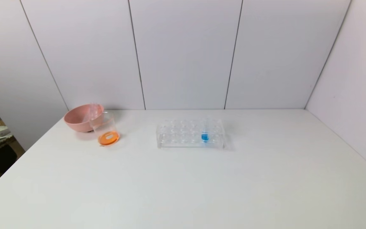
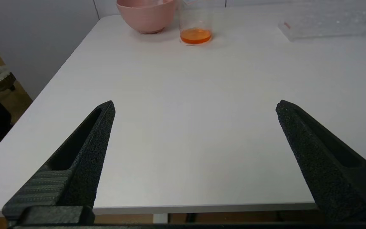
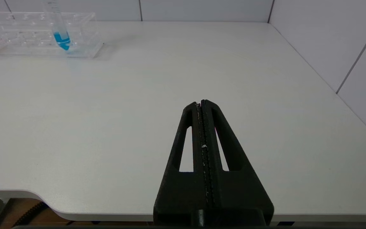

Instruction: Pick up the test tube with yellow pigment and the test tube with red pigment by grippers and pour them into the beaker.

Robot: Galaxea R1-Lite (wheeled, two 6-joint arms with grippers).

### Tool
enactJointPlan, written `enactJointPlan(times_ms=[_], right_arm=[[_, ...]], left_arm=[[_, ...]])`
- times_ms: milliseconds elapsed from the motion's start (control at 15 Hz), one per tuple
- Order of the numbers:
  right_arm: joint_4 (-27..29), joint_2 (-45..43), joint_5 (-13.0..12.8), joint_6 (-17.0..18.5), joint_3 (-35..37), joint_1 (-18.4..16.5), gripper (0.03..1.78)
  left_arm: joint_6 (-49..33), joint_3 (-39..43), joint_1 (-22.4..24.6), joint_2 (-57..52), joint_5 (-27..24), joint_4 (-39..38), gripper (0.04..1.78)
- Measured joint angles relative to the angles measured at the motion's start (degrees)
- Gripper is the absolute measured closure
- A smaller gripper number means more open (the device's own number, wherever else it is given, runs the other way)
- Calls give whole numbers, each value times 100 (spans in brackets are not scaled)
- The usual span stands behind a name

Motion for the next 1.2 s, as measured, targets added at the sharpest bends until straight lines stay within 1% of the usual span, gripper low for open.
enactJointPlan(times_ms=[67,200,267,1200], right_arm=[[2,0,-2,0,0,0,170],[2,0,-2,0,0,0,170],[2,0,-2,0,0,0,170],[6,-1,2,-11,0,0,170]], left_arm=[[44,-2,0,0,-4,-2,5],[-344,-2,1,2,7,-39,5],[-375,0,1,2,11,-44,5],[-379,0,1,5,13,-49,5]])
